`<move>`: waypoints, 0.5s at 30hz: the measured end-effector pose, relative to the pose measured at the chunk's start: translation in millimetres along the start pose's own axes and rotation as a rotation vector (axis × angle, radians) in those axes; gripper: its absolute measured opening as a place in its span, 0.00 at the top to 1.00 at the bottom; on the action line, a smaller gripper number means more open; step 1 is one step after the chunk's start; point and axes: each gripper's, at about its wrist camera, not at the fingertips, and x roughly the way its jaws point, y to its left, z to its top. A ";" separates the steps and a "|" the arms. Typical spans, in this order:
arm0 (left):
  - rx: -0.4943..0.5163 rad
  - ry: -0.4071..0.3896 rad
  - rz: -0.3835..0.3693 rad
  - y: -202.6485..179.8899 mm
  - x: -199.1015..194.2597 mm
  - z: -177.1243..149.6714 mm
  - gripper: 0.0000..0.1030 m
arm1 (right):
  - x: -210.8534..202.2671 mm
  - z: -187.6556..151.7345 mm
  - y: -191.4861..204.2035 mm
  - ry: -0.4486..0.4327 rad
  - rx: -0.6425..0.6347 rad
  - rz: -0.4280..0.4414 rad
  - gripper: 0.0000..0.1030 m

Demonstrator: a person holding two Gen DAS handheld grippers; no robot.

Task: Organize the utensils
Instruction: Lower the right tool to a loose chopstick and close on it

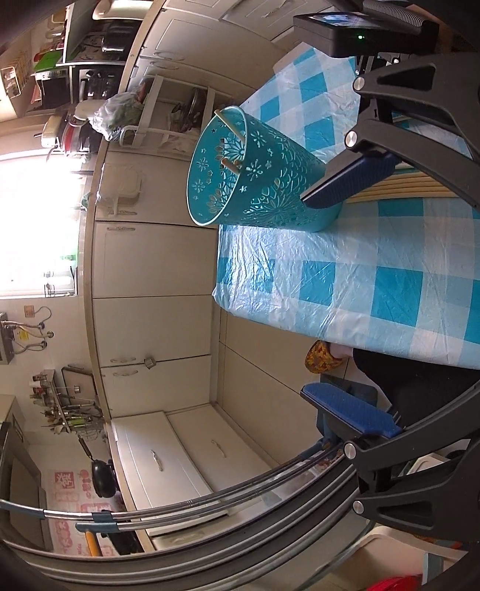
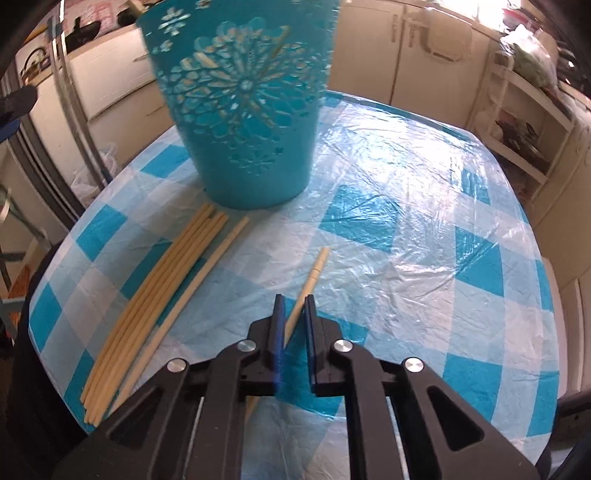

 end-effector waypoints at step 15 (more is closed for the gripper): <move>-0.015 0.069 -0.014 4.4 11.5 -9.0 0.11 | -8.0 -4.4 -22.3 0.010 0.114 0.127 0.94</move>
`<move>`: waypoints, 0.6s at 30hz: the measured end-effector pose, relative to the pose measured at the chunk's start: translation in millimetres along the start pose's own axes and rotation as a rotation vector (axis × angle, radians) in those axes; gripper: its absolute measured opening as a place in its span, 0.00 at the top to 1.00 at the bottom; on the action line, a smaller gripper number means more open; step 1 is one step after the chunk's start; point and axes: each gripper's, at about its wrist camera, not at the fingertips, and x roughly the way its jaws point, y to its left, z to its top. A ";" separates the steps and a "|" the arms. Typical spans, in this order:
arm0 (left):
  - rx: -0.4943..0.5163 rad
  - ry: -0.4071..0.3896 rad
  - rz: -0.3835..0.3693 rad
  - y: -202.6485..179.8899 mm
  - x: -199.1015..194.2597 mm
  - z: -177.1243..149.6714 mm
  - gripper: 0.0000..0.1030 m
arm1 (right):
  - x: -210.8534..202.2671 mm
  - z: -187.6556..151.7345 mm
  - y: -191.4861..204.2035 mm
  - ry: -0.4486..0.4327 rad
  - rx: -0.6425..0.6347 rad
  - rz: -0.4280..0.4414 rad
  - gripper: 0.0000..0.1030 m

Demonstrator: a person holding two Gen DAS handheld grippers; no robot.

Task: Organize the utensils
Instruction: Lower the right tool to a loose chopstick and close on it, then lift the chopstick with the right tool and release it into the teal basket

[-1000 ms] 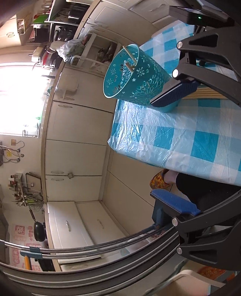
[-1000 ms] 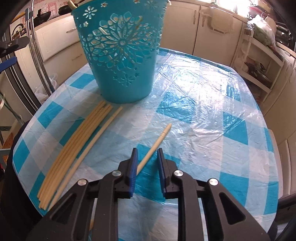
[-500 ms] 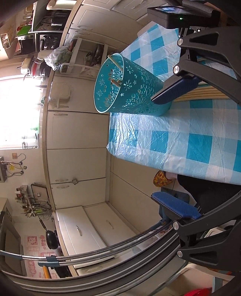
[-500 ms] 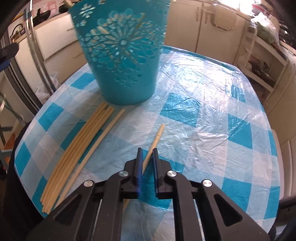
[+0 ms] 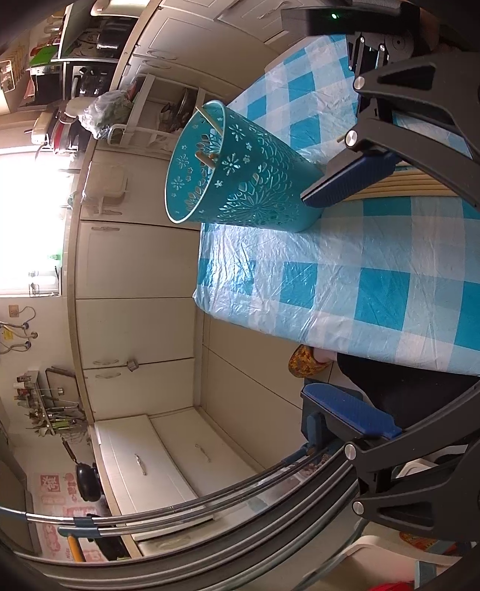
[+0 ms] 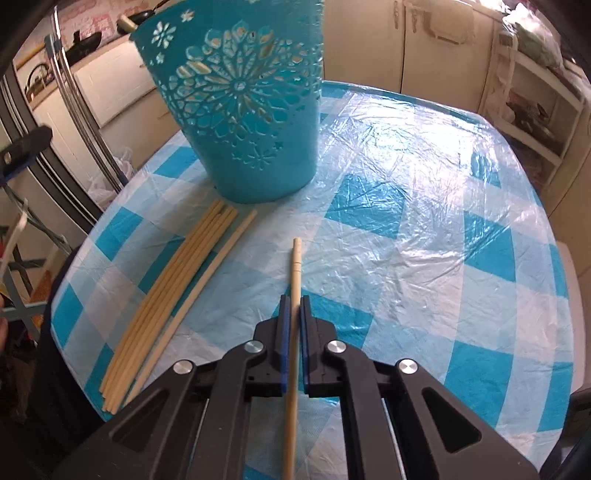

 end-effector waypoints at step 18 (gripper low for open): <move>-0.020 0.056 -0.012 0.3 9.7 -5.7 0.11 | -158.1 84.9 -11.7 -0.507 0.168 0.398 0.94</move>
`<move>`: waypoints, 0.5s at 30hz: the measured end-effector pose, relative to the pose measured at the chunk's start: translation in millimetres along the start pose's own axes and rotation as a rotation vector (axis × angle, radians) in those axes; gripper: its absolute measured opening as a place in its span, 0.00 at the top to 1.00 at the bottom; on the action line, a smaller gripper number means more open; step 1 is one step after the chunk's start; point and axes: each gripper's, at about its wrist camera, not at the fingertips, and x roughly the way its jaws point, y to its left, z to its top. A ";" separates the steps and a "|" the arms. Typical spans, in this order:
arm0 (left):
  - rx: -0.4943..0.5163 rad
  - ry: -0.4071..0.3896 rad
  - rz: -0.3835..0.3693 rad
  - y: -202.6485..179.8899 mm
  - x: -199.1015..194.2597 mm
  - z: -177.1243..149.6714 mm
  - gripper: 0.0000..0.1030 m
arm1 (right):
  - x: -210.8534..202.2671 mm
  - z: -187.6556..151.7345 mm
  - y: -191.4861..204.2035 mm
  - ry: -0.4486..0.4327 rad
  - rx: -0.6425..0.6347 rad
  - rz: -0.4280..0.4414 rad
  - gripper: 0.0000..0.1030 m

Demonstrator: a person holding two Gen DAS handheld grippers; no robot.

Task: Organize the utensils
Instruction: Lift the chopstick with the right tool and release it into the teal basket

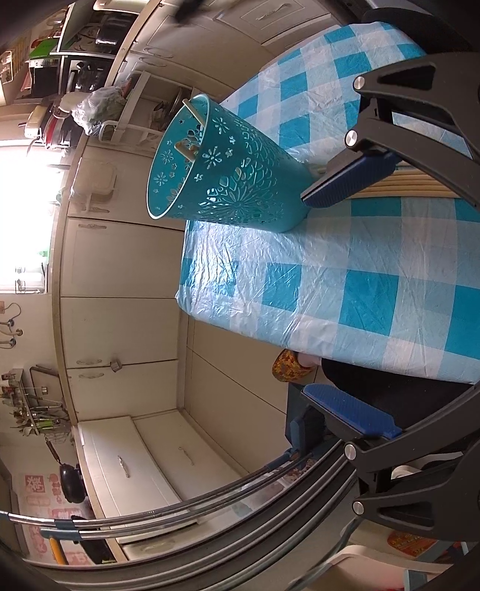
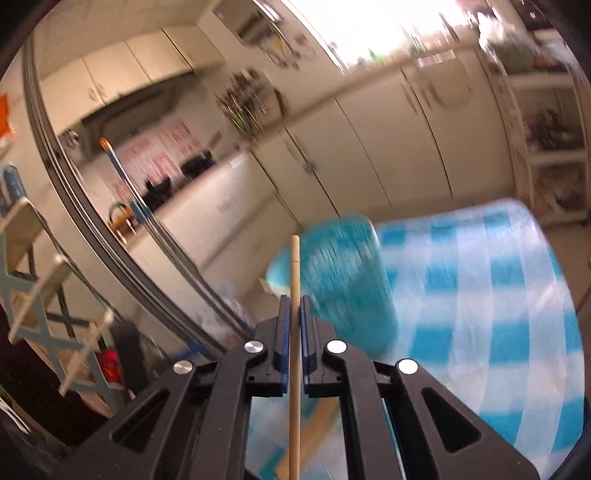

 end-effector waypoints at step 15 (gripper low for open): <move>-0.033 0.014 0.005 8.2 5.3 -2.3 0.10 | 90.5 51.0 7.0 -0.354 -0.062 -0.336 0.94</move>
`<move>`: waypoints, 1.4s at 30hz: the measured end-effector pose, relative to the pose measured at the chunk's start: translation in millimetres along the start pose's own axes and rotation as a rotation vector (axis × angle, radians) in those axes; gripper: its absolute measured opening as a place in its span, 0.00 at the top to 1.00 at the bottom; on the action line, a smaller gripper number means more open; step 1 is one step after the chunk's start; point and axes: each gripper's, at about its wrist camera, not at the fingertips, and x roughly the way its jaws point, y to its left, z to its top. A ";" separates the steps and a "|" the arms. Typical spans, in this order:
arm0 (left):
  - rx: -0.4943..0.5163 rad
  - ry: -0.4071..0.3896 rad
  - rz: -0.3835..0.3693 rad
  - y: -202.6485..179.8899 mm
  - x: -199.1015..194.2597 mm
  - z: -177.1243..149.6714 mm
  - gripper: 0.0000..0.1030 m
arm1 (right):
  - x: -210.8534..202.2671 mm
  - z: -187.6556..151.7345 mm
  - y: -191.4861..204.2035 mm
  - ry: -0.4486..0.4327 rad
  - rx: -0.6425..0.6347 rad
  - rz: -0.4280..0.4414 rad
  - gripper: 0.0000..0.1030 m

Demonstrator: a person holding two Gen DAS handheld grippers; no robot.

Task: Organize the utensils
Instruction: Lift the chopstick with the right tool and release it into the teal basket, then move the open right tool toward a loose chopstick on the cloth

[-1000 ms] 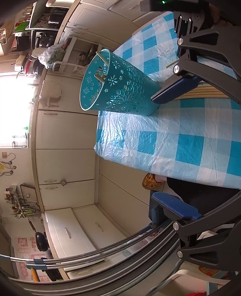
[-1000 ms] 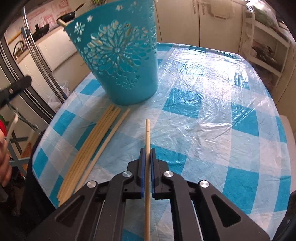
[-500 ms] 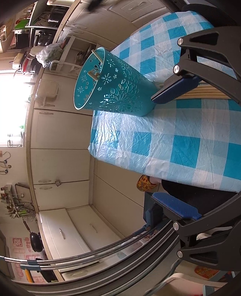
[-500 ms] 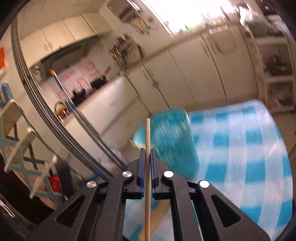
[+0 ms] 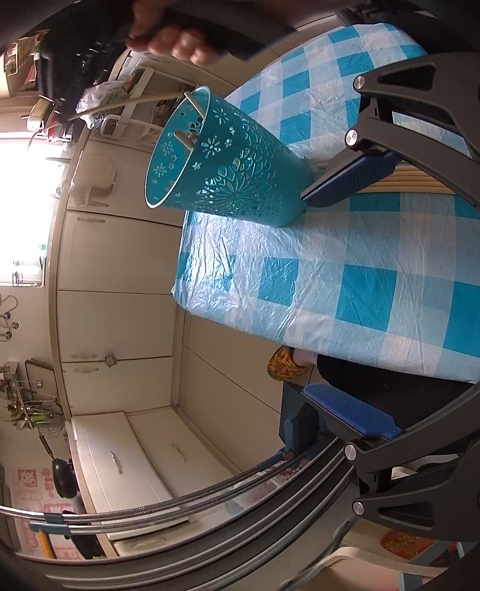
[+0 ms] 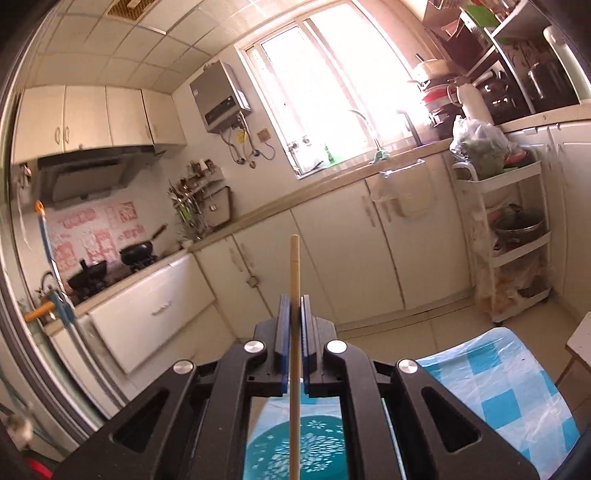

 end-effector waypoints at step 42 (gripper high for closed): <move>0.017 0.028 0.032 -4.6 -13.7 -15.6 0.07 | -21.7 -202.9 -14.8 0.709 -0.201 -0.134 0.75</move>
